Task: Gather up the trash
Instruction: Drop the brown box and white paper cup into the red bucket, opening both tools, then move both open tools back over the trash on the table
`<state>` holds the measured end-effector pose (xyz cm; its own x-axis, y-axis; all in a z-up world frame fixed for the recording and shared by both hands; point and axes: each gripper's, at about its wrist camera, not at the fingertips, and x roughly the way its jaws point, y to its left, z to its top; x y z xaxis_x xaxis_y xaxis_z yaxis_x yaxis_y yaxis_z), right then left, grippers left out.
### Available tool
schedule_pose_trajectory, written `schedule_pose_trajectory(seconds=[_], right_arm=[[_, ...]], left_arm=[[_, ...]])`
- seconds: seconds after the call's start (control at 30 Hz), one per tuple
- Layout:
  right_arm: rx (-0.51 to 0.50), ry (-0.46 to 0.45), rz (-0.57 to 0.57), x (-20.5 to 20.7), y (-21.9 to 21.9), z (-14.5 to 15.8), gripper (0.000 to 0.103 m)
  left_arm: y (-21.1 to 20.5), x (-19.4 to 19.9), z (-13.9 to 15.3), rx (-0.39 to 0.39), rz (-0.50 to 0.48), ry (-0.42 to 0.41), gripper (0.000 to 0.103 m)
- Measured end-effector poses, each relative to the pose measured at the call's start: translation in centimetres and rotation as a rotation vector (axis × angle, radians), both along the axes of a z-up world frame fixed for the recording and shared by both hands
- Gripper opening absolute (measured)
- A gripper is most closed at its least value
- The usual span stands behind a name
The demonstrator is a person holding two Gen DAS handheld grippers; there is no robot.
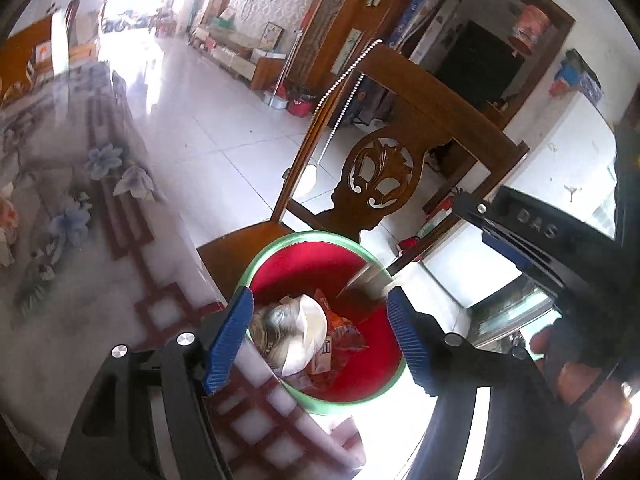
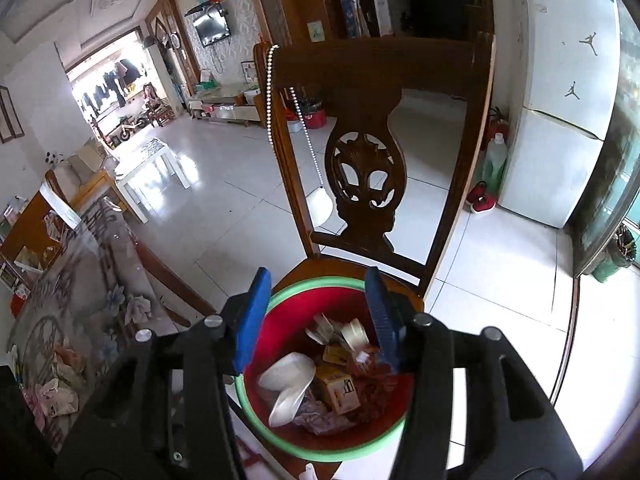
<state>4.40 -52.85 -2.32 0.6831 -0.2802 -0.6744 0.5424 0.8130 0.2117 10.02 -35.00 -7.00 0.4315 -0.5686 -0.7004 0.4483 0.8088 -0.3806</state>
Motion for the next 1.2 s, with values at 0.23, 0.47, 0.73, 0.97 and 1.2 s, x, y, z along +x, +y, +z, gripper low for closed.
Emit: schedule_pose_trajectory(seconds=[0.23, 0.47, 0.73, 0.97, 1.2], right_arm=[[-0.008, -0.007, 0.048, 0.9, 2.0, 0.5, 0.059], [-0.047, 0.013, 0.213, 3.1, 7.6, 1.0, 0.065], [-0.111, 0.037, 0.512, 4.6, 18.9, 1.4, 0.073], [-0.124, 0.094, 0.726, 5.0, 27.6, 0.5, 0.075], [-0.152, 0.121, 0.802, 5.1, 31.5, 0.0, 0.078]], left_arm=[[2.8, -0.9, 1.4, -0.016, 0.03, -0.026, 0.066], [10.7, -3.0, 1.5, -0.001, 0.153, -0.045, 0.067], [28.2, -4.3, 0.6, 0.17, 0.482, -0.047, 0.067], [46.0, -5.3, 0.3, 0.34, 0.878, -0.006, 0.067], [54.2, -4.3, -1.7, 0.448, 0.979, 0.091, 0.067]])
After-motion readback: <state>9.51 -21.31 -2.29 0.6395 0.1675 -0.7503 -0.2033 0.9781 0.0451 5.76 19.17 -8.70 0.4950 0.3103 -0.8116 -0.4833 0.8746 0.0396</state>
